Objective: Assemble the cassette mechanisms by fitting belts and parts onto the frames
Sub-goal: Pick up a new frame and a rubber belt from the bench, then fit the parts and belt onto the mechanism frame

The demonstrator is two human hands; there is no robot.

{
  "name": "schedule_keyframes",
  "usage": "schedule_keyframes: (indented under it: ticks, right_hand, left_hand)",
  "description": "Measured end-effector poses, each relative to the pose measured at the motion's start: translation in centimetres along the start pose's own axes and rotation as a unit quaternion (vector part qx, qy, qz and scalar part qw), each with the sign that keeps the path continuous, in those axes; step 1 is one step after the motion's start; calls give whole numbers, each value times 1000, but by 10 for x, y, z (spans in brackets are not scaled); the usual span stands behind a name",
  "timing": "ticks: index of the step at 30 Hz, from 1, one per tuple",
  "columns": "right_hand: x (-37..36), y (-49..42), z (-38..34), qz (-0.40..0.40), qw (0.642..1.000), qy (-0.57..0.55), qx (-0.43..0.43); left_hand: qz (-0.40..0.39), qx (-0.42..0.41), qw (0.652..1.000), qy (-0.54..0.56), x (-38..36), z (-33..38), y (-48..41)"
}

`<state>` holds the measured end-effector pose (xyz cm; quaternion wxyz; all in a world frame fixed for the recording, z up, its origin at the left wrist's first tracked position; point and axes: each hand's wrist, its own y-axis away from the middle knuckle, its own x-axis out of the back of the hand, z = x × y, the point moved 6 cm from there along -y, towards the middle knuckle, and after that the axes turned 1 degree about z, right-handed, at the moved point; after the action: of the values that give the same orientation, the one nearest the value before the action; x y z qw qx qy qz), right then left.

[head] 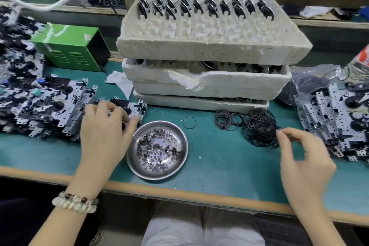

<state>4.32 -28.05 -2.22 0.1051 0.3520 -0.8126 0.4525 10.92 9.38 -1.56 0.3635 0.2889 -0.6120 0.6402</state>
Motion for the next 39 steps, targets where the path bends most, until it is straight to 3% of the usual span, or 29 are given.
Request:
schedule_keyframes:
  ticks: [6,14,18,21,26,30,33,36,39]
  right_hand:
    - [-10,31,-22,-59,997,-54,18]
    - [-3,41,-10,-55,996,-61,-38]
    - [2,43,0,-24,990,-94,-103]
    - [2,44,5,-15,985,-109,-136]
    - [4,46,7,4,977,-123,-171]
    - [6,47,12,22,966,-145,-214]
    - [8,48,18,38,946,-196,-256]
    - [8,48,25,45,934,-218,-279]
    - [5,48,26,33,934,-223,-277]
  left_hand:
    - [3,-40,999,23,-4,10,-8]
    - [-11,82,988,132,17,-34,-30]
    - [39,157,942,293,30,-46,-33]
    - [34,183,923,336,41,-32,-31]
    - [-50,122,899,417,58,46,-19]
    - [-168,192,789,559,35,126,12]
    - [-286,196,762,547,8,166,32]
    - [-335,140,797,483,-9,177,41]
    - [-297,81,849,429,-5,171,39]
